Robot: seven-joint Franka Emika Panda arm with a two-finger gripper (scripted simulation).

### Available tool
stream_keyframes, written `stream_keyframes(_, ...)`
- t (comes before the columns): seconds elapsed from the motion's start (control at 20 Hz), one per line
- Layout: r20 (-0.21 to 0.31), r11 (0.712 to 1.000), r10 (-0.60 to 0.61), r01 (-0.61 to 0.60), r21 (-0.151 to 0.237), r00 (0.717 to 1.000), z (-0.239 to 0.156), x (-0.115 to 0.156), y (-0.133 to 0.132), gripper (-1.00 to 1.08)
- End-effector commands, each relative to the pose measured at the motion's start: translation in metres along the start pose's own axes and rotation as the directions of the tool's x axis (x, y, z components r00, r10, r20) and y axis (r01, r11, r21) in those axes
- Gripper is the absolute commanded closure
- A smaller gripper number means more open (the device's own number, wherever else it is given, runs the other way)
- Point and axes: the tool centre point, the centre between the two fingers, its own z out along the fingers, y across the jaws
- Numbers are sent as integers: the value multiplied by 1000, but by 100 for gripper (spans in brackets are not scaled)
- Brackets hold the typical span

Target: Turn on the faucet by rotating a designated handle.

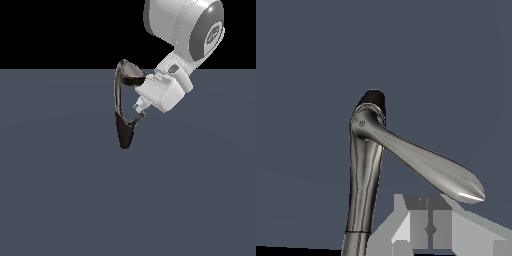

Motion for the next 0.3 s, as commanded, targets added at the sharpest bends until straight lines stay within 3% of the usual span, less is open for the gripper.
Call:
stream_keyframes(0.0,0,1000,28,-28,-3,1000,1,27,15,108)
stream_keyframes(0.25,2,999,37,-37,-7,999,2,54,29,108)
